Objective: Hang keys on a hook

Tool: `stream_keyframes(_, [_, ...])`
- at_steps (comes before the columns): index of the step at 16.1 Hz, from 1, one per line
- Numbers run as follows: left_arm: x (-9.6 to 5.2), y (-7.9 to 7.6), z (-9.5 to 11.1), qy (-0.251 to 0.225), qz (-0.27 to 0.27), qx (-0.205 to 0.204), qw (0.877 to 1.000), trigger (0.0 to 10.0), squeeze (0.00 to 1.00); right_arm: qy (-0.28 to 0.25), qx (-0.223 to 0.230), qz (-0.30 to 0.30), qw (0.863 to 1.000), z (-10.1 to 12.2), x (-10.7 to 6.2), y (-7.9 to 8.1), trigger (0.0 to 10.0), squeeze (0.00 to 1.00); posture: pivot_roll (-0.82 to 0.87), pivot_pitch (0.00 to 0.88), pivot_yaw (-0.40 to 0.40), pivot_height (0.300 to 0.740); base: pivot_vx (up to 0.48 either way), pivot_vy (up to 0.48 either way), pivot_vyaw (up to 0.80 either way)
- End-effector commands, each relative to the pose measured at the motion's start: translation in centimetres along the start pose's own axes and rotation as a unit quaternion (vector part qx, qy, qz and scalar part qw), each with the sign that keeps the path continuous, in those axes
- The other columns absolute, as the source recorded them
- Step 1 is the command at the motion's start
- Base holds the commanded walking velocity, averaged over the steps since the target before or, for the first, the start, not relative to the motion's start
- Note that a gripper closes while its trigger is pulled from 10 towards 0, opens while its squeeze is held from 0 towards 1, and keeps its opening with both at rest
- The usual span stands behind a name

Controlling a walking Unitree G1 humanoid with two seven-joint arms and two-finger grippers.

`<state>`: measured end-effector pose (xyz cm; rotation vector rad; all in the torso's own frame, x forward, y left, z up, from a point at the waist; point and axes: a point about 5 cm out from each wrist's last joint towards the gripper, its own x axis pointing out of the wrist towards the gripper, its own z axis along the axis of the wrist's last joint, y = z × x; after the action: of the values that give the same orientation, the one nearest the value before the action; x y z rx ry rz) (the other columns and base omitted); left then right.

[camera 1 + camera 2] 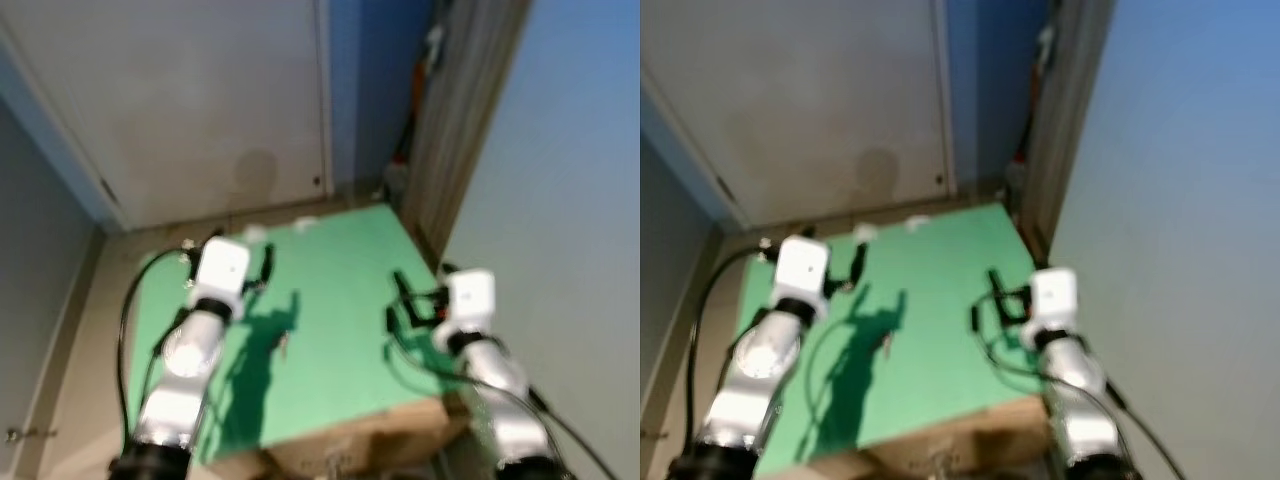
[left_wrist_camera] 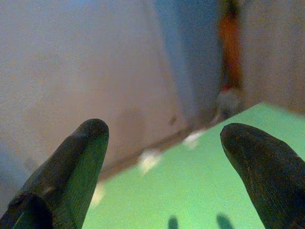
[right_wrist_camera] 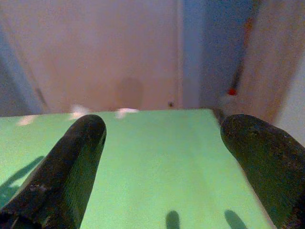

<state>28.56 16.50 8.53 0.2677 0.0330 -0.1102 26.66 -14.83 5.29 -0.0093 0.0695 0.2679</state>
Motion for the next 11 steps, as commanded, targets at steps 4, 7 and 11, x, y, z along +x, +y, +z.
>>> stream_keyframes(4, [2.0,0.1,-1.2,0.041,0.02,-0.033,0.998,10.0,0.0,0.028,-0.023,0.0,0.999,-0.3,-2.5,-2.0,10.0,0.0,-0.19,0.1,0.026,0.74,0.0,0.0,0.0])
stream_keyframes(7, [2.9,-0.2,-2.3,0.062,0.022,-0.05,0.997,10.0,0.0,0.045,-0.037,-0.001,0.998,0.0,-4.5,-3.0,10.0,0.0,-0.26,0.161,-0.007,0.74,0.0,0.0,0.0])
stream_keyframes(11, [3.6,-0.7,-3.6,0.09,0.011,-0.045,0.995,10.0,0.0,0.081,-0.063,-0.01,0.995,1.4,-9.6,-5.0,10.0,0.0,-0.37,0.289,-0.069,0.74,0.0,0.0,0.0])
